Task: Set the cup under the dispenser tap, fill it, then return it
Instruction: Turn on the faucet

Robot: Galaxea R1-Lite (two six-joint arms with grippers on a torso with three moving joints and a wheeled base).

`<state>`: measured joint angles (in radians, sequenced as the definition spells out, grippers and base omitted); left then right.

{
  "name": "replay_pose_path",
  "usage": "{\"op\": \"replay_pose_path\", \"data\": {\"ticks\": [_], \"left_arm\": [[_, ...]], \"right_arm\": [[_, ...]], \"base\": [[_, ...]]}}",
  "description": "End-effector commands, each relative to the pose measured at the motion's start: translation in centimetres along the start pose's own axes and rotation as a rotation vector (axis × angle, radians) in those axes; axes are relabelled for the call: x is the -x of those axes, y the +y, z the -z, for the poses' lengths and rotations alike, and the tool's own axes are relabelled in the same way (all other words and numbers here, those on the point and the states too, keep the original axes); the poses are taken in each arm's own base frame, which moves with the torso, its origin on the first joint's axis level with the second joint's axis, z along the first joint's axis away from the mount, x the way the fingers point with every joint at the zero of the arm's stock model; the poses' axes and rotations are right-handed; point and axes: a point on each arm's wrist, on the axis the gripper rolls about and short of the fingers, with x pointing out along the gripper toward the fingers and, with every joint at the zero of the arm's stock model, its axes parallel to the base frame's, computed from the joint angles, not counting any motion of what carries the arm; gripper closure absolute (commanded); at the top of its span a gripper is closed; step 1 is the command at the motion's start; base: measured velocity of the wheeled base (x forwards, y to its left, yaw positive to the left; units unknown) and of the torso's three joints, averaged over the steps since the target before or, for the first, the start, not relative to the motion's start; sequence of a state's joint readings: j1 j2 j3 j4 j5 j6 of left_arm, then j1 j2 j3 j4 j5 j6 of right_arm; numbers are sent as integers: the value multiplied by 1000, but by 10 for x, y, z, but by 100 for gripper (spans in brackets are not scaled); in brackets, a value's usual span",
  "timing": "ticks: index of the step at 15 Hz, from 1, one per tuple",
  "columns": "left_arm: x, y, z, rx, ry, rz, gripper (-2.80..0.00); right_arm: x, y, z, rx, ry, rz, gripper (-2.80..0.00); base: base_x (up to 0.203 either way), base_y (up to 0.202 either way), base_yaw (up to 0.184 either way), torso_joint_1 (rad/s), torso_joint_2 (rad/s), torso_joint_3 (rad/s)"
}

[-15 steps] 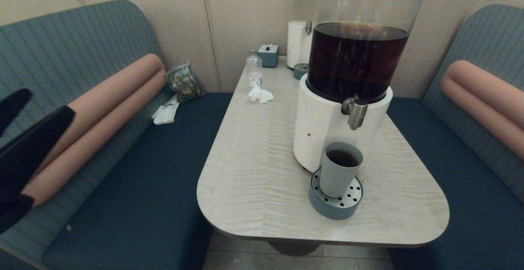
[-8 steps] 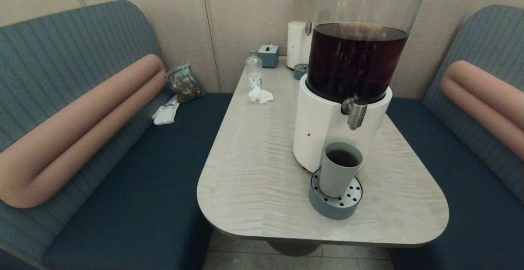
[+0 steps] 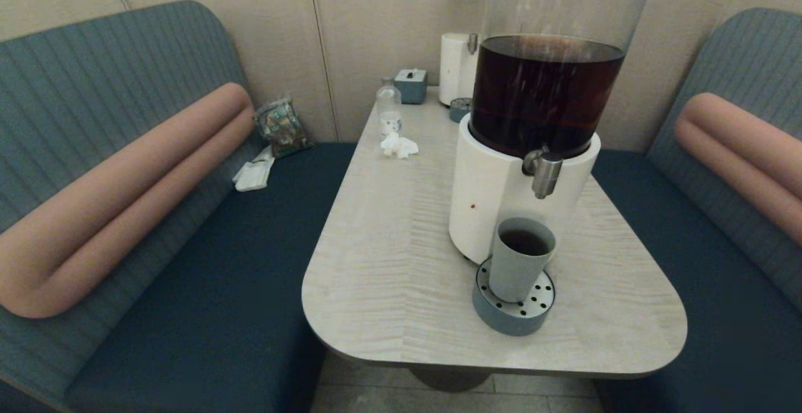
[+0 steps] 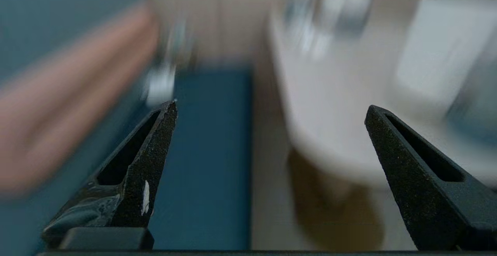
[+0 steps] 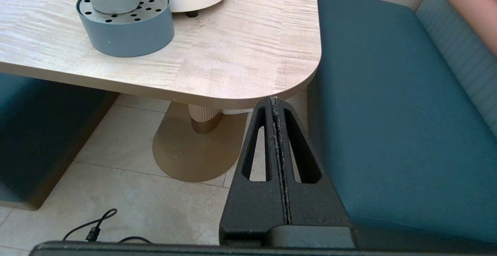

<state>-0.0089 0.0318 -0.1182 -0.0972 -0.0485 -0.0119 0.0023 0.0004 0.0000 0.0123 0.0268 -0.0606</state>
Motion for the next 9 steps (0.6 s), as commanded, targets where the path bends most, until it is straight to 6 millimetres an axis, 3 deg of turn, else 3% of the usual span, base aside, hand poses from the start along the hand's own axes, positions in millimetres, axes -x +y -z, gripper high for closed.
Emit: {"op": "replay_pose_path", "data": {"ticks": [1,4,9], "left_arm": [[-1,1,30,0,72,-9,-280],[0,1,44,5,186,-36,-280],[0,1,44,11,191,-39,-280]], "right_arm": [[0,0,0,1,-2,-1,0],[0,0,0,1,-2,0,0],[0,0,0,1,-2,0,0]], "base": [[0,0,0,0,0,0],[0,0,0,0,0,0],[0,0,0,0,0,0]]}}
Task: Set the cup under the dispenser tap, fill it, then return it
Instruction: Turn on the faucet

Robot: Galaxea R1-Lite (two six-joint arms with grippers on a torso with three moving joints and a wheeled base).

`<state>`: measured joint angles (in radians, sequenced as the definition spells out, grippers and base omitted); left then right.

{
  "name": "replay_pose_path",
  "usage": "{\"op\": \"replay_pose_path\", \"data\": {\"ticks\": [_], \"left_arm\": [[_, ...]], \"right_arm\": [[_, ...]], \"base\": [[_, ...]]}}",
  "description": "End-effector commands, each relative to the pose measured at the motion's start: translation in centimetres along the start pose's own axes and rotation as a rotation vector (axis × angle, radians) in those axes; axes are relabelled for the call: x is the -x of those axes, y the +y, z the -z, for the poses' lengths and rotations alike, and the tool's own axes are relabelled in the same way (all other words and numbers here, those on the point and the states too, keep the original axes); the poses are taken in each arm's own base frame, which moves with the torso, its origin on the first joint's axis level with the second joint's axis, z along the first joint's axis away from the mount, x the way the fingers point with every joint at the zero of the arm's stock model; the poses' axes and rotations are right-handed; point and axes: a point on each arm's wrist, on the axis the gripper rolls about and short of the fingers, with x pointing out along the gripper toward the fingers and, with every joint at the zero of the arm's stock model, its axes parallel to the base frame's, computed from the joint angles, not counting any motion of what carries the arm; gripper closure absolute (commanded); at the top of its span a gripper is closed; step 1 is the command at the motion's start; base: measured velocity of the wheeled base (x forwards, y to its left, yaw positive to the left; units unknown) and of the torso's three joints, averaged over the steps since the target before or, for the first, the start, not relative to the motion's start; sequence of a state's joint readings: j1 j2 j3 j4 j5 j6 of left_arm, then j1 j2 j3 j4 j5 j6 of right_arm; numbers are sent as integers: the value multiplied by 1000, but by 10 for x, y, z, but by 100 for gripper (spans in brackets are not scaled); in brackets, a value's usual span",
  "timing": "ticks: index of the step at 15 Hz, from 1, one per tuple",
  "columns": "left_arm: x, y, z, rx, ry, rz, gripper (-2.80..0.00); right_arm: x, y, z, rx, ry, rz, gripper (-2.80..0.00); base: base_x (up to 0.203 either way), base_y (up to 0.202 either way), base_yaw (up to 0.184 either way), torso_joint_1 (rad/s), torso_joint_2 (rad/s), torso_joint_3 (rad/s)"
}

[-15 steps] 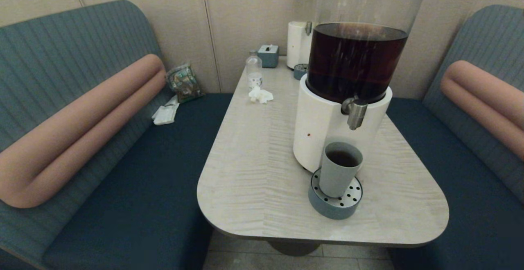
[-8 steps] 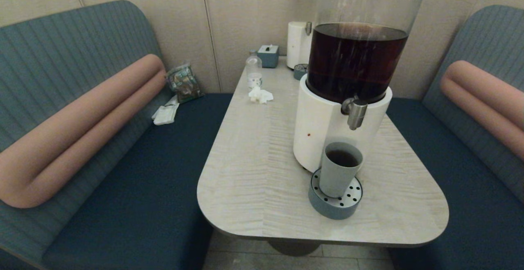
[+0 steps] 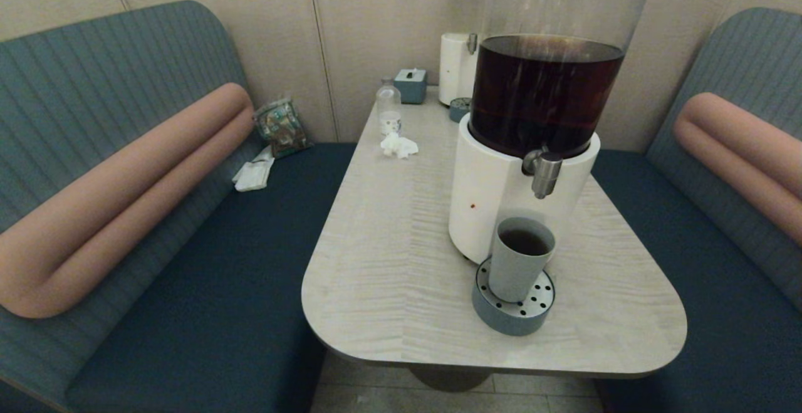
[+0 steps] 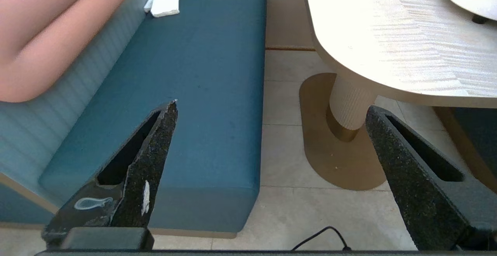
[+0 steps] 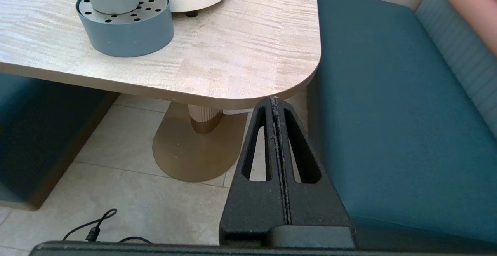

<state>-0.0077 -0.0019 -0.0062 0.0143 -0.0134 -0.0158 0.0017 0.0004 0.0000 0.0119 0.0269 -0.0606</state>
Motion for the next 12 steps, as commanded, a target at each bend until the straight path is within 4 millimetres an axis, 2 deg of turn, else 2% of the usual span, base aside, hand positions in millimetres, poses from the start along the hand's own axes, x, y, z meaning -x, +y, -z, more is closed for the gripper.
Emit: {"op": "replay_pose_path", "data": {"ticks": [1,8,10,12], "left_arm": [[0,0,0,0,7,0,-280],[-1,0,0,4,-5,0,-280],[-1,0,0,4,-5,2,-280],[-1,0,0,4,-5,0,-280]], "right_arm": [[0,0,0,1,-2,-2,0],[2,0,-4,70,-7,-5,0],[10,-2,-40,64,-61,-12,0],[11,-5,-95,18,-67,-23,0]], "base": [[0,0,0,0,0,0],[0,0,0,0,0,0],[0,0,0,0,0,0],[0,0,0,0,0,0]]}}
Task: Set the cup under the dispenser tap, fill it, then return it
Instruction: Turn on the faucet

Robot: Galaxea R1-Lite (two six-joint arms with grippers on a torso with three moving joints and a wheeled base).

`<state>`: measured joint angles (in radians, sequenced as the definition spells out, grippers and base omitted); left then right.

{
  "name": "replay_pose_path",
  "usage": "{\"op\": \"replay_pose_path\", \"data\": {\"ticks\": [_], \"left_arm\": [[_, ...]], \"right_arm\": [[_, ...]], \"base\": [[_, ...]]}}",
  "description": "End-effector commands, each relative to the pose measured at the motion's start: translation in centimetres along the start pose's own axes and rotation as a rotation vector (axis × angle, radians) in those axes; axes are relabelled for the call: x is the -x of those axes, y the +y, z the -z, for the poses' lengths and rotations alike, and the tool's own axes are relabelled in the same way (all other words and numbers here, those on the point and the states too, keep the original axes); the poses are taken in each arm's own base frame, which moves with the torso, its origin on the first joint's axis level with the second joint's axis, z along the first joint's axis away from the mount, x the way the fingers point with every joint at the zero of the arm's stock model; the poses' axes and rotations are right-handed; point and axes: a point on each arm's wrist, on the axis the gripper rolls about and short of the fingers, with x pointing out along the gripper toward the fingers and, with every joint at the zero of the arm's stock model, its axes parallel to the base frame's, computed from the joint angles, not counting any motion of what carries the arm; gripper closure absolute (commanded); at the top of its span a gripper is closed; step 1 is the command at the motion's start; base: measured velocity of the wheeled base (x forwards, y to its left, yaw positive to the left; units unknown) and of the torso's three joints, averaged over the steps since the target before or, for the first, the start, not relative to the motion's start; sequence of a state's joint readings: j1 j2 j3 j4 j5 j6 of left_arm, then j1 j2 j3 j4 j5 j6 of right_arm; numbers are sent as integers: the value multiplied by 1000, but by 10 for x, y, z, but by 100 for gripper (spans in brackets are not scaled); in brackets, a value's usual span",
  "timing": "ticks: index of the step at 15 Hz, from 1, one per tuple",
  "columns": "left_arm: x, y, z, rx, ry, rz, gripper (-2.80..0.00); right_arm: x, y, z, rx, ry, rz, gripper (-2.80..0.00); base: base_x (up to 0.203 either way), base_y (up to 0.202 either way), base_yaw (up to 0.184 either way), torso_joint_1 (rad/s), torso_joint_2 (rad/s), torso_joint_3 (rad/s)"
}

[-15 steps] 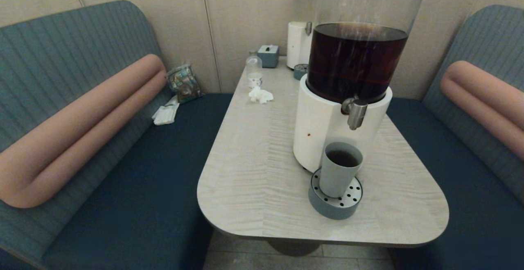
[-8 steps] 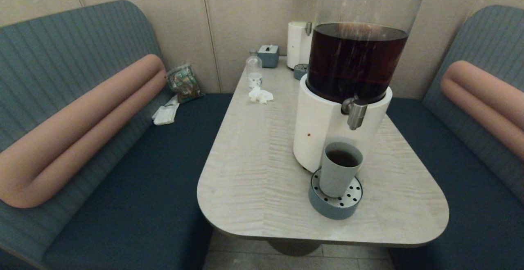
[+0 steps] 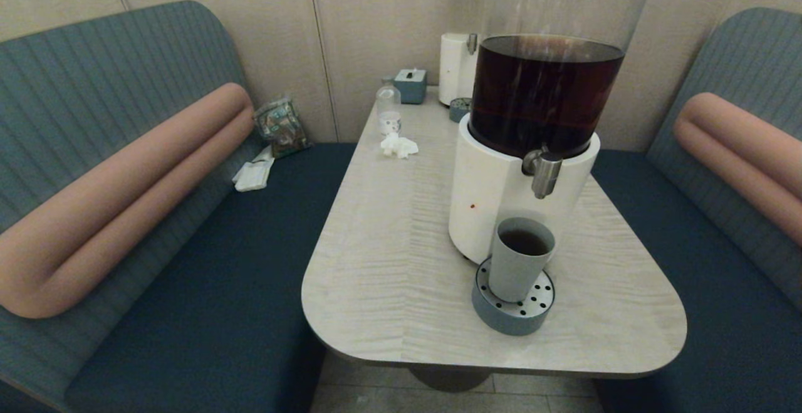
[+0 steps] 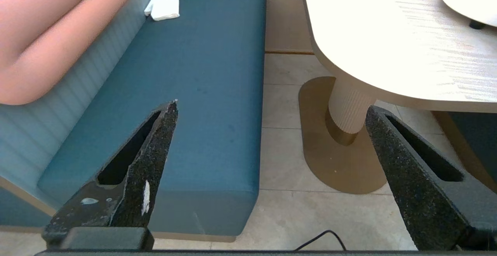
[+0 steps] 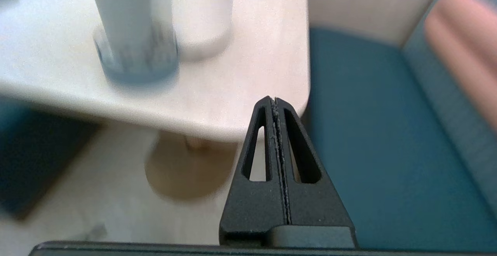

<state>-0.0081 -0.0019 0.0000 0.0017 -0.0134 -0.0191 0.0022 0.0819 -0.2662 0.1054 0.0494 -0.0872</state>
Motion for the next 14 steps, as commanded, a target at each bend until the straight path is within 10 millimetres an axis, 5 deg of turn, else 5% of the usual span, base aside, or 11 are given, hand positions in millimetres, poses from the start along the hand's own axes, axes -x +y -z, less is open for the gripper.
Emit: {"op": "replay_pose_path", "data": {"ticks": [1,5,7,10,14], "left_arm": [[0,0,0,1,2,0,-280],[0,0,0,1,2,0,-280],[0,0,0,1,2,0,-280],[0,0,0,1,2,1,-280],[0,0,0,1,2,0,-280]], "right_arm": [[-23,-6,-60,-44,58,-13,0],[-127,-19,-177,-153,209,-46,0],[-184,-19,-217,-227,301,-95,0],[-265,-3,-222,-341,521,-211,0],[-303,19,-210,-512,688,-421,0]], "base": [[0,0,0,0,0,0],[0,0,0,0,0,0],[0,0,0,0,0,0],[0,0,0,0,0,0],[0,0,0,0,0,0]]}}
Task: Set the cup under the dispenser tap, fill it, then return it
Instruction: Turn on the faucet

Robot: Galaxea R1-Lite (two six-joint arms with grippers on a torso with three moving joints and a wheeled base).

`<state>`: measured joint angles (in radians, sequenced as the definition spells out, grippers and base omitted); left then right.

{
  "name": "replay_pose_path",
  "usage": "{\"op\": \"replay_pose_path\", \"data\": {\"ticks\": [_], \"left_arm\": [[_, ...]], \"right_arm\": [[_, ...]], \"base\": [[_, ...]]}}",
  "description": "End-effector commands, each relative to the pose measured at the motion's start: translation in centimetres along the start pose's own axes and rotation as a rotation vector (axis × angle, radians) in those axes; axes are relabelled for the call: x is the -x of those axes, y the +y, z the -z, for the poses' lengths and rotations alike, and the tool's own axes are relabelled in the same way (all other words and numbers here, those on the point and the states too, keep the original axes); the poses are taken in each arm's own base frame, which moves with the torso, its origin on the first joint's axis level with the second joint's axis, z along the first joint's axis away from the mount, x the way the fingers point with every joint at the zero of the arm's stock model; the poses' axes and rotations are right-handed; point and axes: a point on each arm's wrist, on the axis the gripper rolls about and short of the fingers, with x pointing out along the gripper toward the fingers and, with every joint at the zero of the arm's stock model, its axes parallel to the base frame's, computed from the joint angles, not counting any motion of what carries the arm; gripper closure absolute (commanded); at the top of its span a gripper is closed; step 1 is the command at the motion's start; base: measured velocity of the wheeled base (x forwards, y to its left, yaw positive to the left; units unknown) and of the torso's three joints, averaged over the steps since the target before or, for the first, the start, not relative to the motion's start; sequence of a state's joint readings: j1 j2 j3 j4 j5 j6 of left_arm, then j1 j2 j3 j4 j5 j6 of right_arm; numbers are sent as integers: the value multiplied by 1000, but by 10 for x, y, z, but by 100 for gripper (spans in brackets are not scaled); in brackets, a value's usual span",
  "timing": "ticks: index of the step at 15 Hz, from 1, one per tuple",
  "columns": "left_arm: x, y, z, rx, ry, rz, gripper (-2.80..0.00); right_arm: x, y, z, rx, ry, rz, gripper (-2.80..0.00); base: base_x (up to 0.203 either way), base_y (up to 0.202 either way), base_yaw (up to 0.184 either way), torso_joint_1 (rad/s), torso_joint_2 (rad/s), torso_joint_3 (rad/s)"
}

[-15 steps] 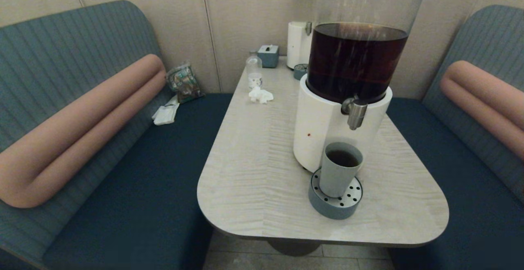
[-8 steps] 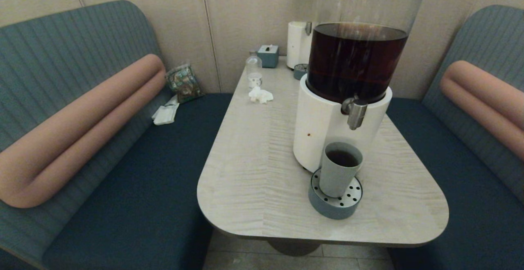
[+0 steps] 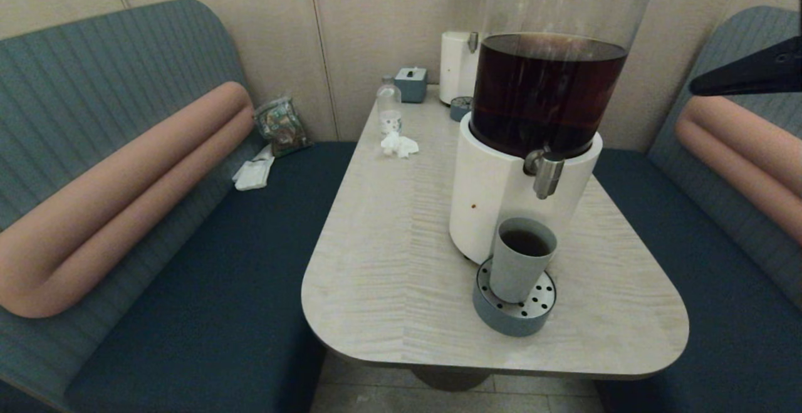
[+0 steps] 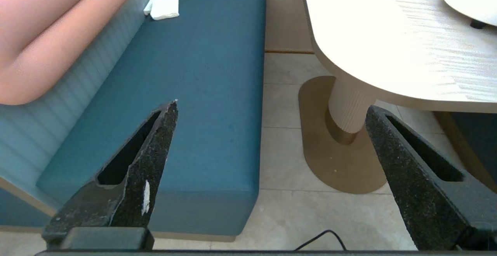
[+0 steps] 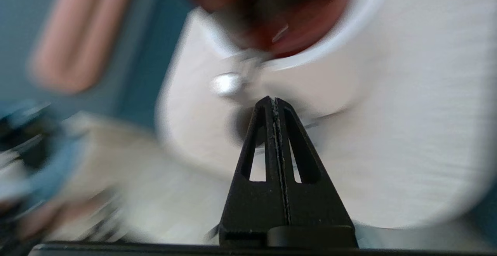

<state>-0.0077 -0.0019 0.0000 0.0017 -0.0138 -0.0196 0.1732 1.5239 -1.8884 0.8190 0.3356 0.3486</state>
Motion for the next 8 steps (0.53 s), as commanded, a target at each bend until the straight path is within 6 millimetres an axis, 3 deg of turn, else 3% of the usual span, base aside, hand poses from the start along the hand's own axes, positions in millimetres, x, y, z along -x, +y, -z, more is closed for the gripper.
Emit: {"op": "replay_pose_path", "data": {"ticks": [1,5,8], "left_arm": [[0,0,0,0,2,1,-280],[0,0,0,0,2,0,-280],[0,0,0,0,2,0,-280]], "right_arm": [[-44,-10,-2,-41,118,-53,0],[-47,-16,2,-65,167,-115,0],[-62,-27,14,-79,210,-100,0]], "base": [[0,0,0,0,0,0],[0,0,0,0,0,0],[0,0,0,0,0,0]]}}
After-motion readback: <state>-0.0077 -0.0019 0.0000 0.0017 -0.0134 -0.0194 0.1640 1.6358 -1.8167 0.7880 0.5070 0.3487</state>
